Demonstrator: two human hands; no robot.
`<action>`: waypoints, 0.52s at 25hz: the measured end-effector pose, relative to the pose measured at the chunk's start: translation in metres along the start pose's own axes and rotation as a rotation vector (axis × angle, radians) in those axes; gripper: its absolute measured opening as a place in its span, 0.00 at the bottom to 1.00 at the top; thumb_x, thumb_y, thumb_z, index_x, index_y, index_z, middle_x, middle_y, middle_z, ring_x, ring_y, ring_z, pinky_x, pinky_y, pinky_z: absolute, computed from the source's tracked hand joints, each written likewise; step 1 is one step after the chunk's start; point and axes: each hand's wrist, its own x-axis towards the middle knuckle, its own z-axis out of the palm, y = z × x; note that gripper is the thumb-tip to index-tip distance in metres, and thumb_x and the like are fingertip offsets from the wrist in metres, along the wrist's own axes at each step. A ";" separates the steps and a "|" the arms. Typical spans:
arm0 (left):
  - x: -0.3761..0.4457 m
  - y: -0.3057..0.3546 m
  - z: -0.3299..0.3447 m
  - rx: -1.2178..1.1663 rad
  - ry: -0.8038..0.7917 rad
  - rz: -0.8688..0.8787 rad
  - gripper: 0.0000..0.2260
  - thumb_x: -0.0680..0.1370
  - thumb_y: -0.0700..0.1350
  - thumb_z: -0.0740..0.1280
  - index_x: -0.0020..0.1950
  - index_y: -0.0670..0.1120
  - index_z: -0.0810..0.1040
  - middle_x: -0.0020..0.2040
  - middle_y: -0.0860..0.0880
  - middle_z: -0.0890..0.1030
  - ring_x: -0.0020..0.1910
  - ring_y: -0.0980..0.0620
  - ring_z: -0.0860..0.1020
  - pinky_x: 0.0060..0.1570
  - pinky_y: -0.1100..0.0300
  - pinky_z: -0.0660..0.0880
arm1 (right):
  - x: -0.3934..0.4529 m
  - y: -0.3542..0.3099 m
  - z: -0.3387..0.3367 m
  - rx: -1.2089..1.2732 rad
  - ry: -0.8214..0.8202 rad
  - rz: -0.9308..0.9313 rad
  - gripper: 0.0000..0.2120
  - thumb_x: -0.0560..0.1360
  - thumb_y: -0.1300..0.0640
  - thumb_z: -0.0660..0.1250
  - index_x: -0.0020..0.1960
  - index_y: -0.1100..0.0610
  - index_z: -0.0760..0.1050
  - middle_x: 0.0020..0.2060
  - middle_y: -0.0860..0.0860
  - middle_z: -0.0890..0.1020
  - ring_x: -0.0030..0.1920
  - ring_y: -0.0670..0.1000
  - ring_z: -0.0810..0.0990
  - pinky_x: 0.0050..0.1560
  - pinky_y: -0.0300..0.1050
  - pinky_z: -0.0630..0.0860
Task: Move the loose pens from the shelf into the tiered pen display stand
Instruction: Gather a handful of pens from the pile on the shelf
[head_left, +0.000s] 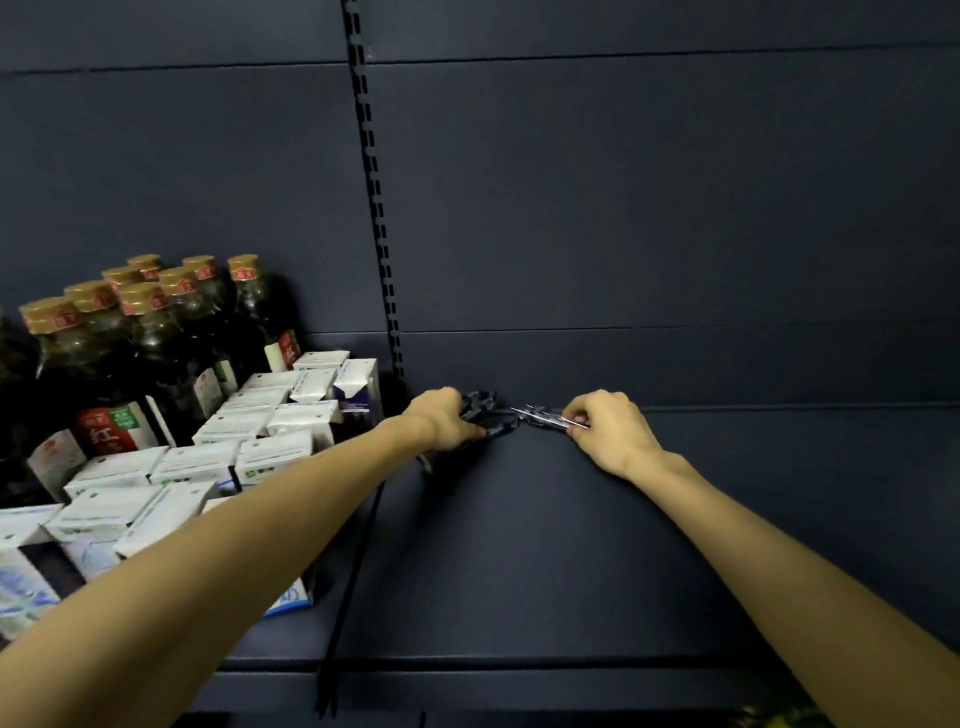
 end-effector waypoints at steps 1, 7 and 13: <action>0.002 0.006 0.005 0.017 -0.022 0.012 0.23 0.75 0.59 0.74 0.60 0.44 0.78 0.59 0.44 0.82 0.59 0.42 0.80 0.50 0.56 0.75 | -0.004 0.005 0.000 0.023 0.010 0.022 0.09 0.78 0.60 0.69 0.55 0.51 0.84 0.49 0.50 0.85 0.53 0.53 0.83 0.51 0.44 0.77; 0.006 0.025 0.008 0.137 -0.087 0.076 0.13 0.77 0.53 0.72 0.51 0.44 0.77 0.51 0.44 0.81 0.47 0.43 0.79 0.45 0.54 0.75 | -0.020 0.022 -0.006 0.115 0.054 0.074 0.08 0.76 0.60 0.71 0.51 0.49 0.85 0.42 0.45 0.83 0.48 0.51 0.83 0.51 0.45 0.79; -0.016 0.017 -0.046 0.169 -0.002 0.050 0.11 0.78 0.51 0.69 0.48 0.43 0.77 0.46 0.44 0.80 0.46 0.43 0.79 0.43 0.56 0.72 | -0.016 0.002 0.000 0.358 0.076 0.057 0.08 0.75 0.60 0.75 0.53 0.54 0.86 0.44 0.48 0.85 0.48 0.46 0.83 0.52 0.37 0.76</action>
